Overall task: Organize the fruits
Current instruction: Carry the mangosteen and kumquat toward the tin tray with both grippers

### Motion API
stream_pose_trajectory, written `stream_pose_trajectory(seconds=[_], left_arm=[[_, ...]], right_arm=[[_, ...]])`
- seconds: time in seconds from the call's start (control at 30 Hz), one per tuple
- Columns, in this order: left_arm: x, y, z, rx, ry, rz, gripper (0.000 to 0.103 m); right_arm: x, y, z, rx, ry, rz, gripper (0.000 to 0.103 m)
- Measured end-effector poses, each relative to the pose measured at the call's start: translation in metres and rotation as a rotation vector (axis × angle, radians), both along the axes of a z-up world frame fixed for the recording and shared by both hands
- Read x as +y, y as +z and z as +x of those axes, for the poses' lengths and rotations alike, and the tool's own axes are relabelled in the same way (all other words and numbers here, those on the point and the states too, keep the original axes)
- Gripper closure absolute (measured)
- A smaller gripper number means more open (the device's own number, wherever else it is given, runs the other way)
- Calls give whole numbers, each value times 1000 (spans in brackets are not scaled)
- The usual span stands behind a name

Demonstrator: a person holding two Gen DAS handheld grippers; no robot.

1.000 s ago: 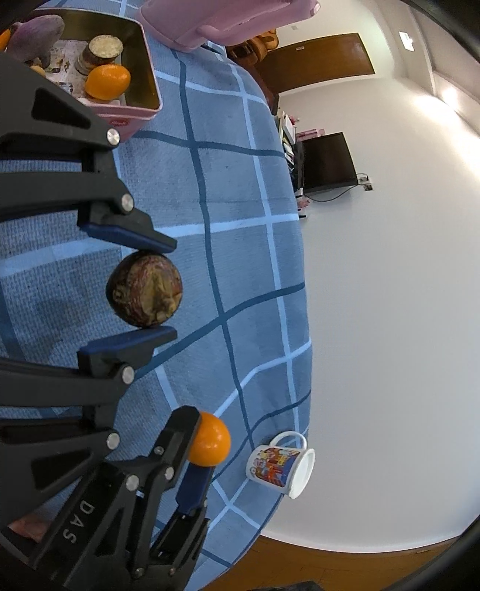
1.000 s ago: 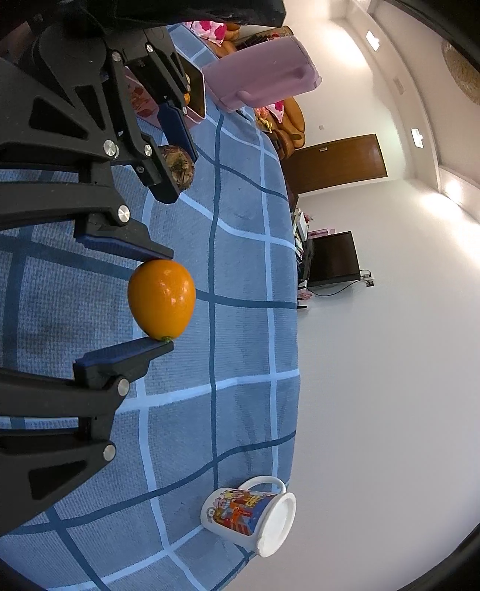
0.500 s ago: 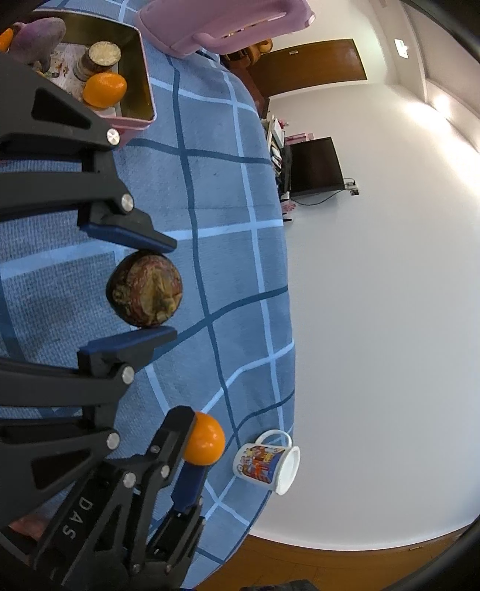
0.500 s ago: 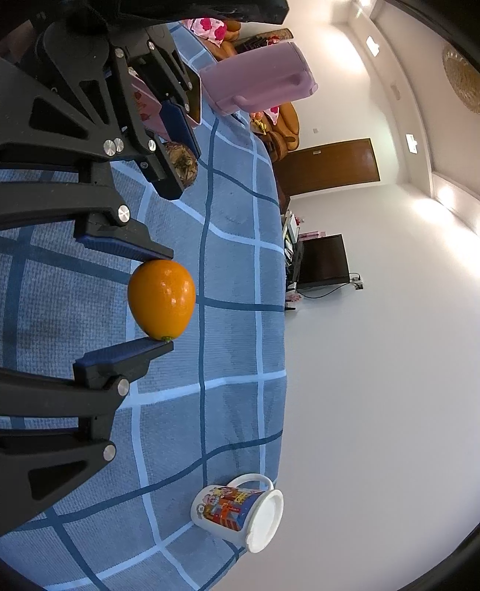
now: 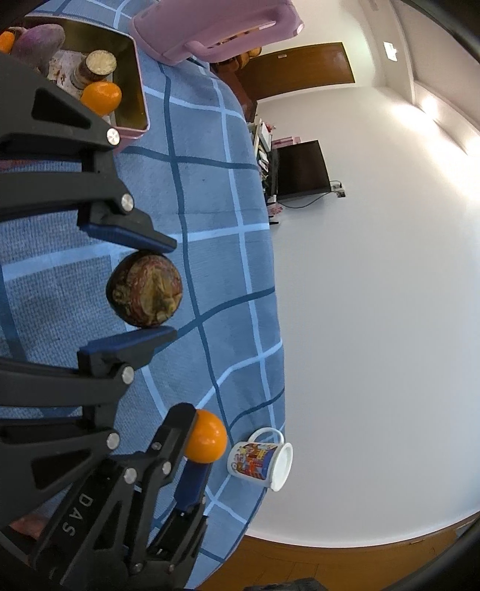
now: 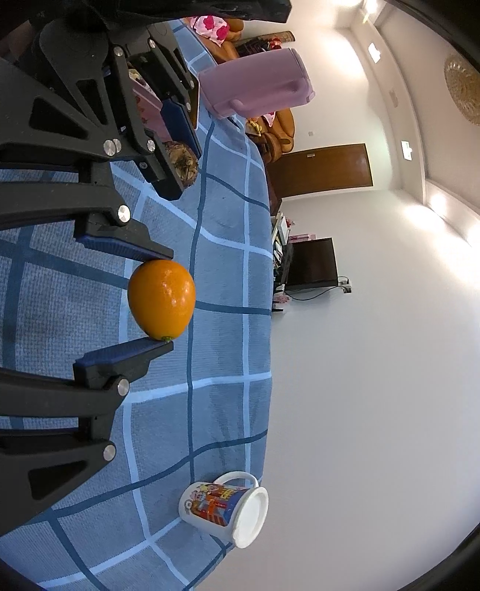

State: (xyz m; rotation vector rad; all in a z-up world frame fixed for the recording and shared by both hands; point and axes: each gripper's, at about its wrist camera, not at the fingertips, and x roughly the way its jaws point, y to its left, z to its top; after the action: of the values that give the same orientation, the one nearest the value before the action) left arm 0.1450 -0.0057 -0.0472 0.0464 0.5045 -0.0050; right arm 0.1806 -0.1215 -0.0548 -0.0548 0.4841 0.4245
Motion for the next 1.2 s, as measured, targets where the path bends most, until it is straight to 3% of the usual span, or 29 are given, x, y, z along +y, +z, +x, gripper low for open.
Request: stream_pose_trajectory(seconds=[1.2], left_arm=[[1,7,-20,-99,11,7,60]], right_arm=[[-1,9,-29,-152,10,3,59]])
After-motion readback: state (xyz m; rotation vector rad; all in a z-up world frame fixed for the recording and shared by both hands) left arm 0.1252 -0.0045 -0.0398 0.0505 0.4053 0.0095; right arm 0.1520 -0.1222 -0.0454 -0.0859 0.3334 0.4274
